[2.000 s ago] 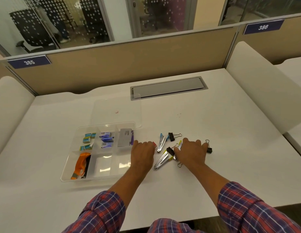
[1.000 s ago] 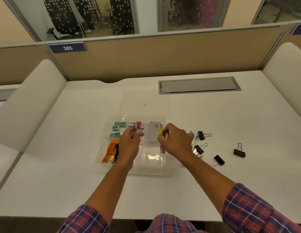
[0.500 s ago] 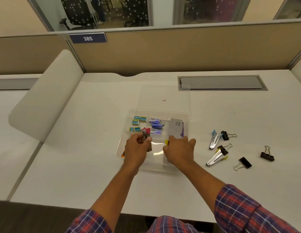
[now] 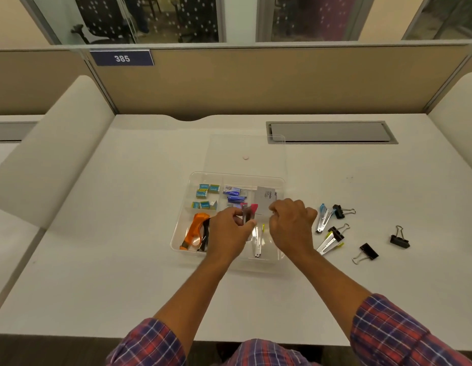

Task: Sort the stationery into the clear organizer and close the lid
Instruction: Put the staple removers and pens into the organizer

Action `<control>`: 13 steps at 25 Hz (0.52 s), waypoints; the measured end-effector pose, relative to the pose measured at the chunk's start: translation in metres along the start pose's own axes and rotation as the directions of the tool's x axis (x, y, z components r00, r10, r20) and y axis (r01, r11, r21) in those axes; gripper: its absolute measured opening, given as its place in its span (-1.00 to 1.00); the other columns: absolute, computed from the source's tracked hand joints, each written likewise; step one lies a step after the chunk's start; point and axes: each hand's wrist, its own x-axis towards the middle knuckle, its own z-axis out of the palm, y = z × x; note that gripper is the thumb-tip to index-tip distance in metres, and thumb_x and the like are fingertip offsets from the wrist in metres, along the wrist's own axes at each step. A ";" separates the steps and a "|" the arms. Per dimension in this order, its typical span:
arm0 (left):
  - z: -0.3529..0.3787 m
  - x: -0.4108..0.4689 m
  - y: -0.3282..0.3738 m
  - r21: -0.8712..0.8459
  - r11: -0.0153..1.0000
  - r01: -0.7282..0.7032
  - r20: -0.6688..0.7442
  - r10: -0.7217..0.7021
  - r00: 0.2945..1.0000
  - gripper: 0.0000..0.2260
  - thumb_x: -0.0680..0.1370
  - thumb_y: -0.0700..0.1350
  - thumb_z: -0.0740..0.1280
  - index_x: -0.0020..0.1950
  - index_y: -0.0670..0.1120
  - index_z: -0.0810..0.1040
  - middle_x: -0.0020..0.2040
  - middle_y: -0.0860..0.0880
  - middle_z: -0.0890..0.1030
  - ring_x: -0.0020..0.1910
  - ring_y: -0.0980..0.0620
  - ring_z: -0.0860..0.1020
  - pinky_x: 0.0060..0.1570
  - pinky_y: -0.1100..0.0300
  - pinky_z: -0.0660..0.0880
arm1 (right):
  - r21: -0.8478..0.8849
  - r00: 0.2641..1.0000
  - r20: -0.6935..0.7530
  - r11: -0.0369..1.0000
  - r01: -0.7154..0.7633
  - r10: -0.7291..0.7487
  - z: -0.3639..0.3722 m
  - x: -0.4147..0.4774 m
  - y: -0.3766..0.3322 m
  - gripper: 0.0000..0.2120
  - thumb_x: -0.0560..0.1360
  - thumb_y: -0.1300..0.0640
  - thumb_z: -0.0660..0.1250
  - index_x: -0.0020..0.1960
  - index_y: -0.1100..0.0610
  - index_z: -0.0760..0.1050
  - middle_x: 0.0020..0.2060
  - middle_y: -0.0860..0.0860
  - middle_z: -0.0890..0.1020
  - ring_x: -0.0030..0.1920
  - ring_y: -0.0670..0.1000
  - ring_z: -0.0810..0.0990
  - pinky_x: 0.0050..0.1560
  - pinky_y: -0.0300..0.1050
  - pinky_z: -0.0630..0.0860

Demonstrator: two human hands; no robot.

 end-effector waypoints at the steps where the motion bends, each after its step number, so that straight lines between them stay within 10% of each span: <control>1: 0.007 -0.001 0.005 0.033 0.999 -0.013 0.012 0.012 1.000 -0.75 0.47 0.00 0.55 0.10 -0.03 0.67 -0.31 0.15 0.62 -0.34 0.25 0.61 -0.39 0.48 0.38 | 0.015 0.999 -0.027 1.000 -0.017 0.018 -0.004 0.001 0.006 -0.77 0.43 0.22 0.29 0.01 0.00 0.60 -0.11 -0.06 0.62 -0.06 0.08 0.52 -0.02 0.08 0.26; 6: 0.049 -0.008 0.019 0.191 0.982 0.002 0.106 -0.023 0.994 -0.53 0.47 -0.01 0.56 0.35 -0.05 0.57 0.24 -0.06 0.67 0.12 -0.07 0.67 0.19 0.10 0.58 | 0.000 0.999 0.014 0.999 -0.043 0.043 -0.009 -0.003 0.030 -0.76 0.49 0.19 0.35 0.15 0.06 0.59 0.06 0.02 0.64 0.06 0.11 0.57 0.11 0.13 0.30; 13: 0.083 -0.018 0.015 0.355 0.935 -0.028 0.132 -0.021 0.991 -0.65 0.52 -0.02 0.51 0.24 -0.11 0.57 0.13 -0.09 0.69 0.03 -0.07 0.69 0.13 0.10 0.60 | -0.007 0.999 0.020 0.999 -0.036 0.037 -0.015 -0.015 0.065 -0.77 0.51 0.15 0.36 0.16 0.08 0.59 0.07 0.01 0.64 0.08 0.11 0.58 0.08 0.16 0.35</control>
